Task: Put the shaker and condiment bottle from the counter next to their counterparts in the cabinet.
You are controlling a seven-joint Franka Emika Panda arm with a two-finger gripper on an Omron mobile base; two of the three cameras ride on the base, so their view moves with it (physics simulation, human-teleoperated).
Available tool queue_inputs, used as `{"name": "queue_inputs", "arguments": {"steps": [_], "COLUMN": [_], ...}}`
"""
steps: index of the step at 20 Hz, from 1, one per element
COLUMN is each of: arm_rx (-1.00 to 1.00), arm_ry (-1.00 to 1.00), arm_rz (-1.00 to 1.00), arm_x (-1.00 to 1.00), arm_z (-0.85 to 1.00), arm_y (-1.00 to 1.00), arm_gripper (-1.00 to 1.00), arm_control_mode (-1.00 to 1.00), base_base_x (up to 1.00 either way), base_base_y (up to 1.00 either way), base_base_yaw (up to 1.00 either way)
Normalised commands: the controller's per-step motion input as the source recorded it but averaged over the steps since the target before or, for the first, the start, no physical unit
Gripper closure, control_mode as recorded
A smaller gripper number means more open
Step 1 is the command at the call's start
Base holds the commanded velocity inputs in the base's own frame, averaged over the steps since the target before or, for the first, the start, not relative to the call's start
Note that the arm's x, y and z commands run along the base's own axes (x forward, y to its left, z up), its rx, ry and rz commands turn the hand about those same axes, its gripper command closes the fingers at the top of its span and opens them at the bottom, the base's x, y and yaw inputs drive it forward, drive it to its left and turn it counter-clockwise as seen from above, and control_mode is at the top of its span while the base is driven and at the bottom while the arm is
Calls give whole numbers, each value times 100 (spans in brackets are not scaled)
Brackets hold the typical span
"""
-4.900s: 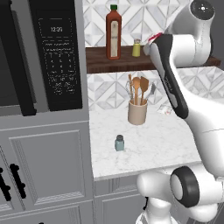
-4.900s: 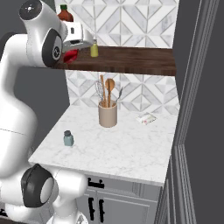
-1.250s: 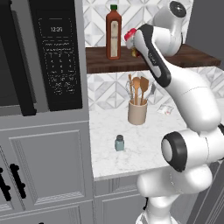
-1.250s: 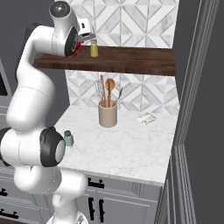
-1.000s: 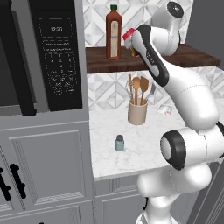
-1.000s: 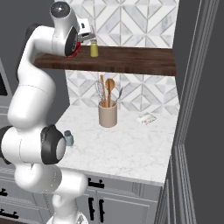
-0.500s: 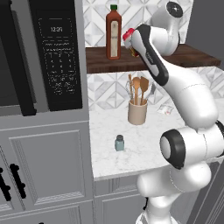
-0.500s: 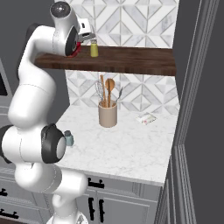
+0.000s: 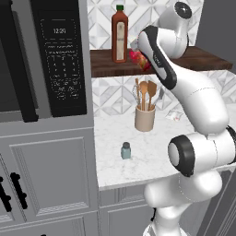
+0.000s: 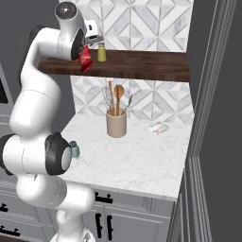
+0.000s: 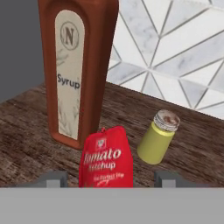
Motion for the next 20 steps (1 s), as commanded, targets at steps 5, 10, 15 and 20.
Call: {"name": "queue_inputs", "arguments": {"steps": [5,10,15,20], "arm_rx": [0,1,1,0], "arm_ry": [0,0,0,-1], "arm_rz": [0,0,0,2], "arm_x": [0,-5,-74,-100], "arm_z": [0,6,13,-12], "arm_y": [0,0,-25,-39], "arm_gripper": [-100,-100,-100,-100], "arm_control_mode": [-100,-100,-100,-100], "base_base_x": [0,0,0,0], "base_base_y": [0,0,0,0], "base_base_yaw": [0,0,0,0]}}
